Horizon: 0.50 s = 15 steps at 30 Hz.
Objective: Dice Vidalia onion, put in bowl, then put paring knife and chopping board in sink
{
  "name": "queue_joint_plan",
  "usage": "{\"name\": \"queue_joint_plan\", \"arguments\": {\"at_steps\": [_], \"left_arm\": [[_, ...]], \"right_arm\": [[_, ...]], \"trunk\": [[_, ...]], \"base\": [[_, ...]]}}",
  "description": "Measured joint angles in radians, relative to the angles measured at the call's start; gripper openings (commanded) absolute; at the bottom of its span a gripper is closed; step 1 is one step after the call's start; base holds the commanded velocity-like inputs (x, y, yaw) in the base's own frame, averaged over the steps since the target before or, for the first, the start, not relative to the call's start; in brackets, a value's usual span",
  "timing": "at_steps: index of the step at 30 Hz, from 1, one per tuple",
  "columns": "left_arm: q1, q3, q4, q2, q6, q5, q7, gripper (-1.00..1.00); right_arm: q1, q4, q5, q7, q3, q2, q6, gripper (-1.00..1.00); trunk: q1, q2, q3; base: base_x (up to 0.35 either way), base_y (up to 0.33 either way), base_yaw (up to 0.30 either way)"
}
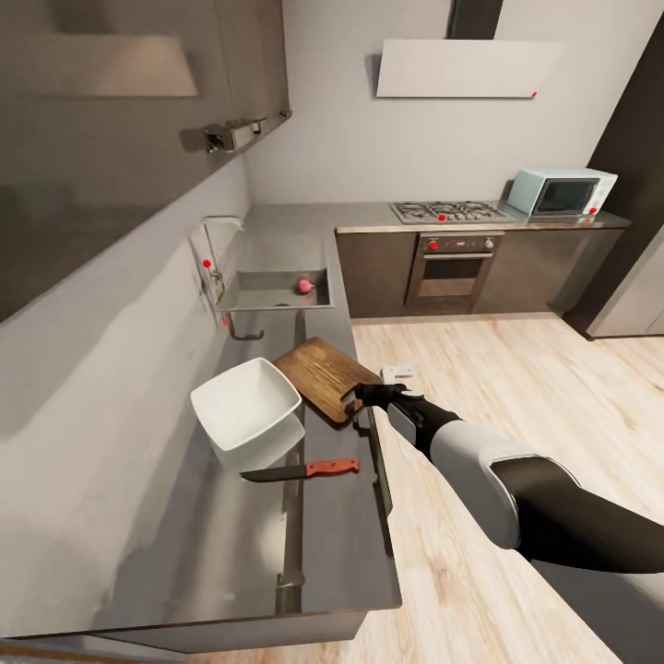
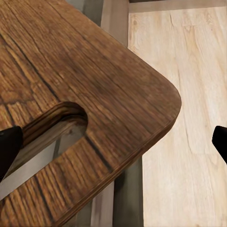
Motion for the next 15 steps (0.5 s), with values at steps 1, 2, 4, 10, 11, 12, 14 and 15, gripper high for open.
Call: {"name": "queue_joint_plan", "arguments": {"at_steps": [1, 2, 4, 10, 11, 12, 14, 15], "left_arm": [[0.000, 0.000, 0.000, 0.000, 0.000, 0.000, 0.000, 1.00], [0.000, 0.000, 0.000, 0.000, 0.000, 0.000, 0.000, 1.00], [0.000, 0.000, 0.000, 0.000, 0.000, 0.000, 0.000, 1.00], [0.000, 0.000, 0.001, 0.000, 0.000, 0.000, 0.000, 1.00], [0.000, 0.000, 0.001, 0.000, 0.000, 0.000, 0.000, 1.00], [0.000, 0.000, 0.001, 0.000, 0.000, 0.000, 0.000, 1.00], [0.000, 0.000, 0.000, 0.000, 0.000, 0.000, 0.000, 1.00], [0.000, -0.001, 0.000, 0.000, 0.000, 0.000, 0.000, 1.00]], "right_arm": [[0.000, 0.000, 0.000, -0.002, 0.000, 0.000, 0.000, 1.00], [0.000, 0.000, 0.000, -0.006, 0.000, 0.000, 0.000, 1.00], [0.000, 0.000, 0.000, -0.013, 0.000, 0.000, 0.000, 1.00], [0.000, 0.000, 0.000, -0.020, 0.000, 0.000, -0.001, 1.00], [0.001, 0.000, 0.000, -0.020, 0.000, 0.000, -0.001, 1.00], [0.001, 0.000, 0.000, -0.020, 0.000, 0.000, -0.001, 1.00], [0.001, 0.000, 0.000, -0.020, 0.000, 0.000, -0.001, 1.00], [0.001, 0.000, 0.000, -0.020, 0.000, 0.000, -0.001, 1.00]], "trunk": [[0.000, 0.000, 0.000], [0.000, 0.000, 0.000], [0.000, 0.000, 0.000], [0.000, 0.000, 0.000], [0.000, 0.000, 0.000], [0.000, 0.000, 0.000], [0.000, 0.000, 0.000], [0.000, 0.000, 0.000]], "base": [[0.000, 0.000, 0.000], [0.000, 0.000, 0.000], [0.000, 0.055, 0.000], [0.000, 0.090, 0.000], [0.000, 0.024, 0.000], [0.000, 0.015, 0.000], [0.000, 0.010, 0.000], [0.000, 0.006, 0.000]]}}
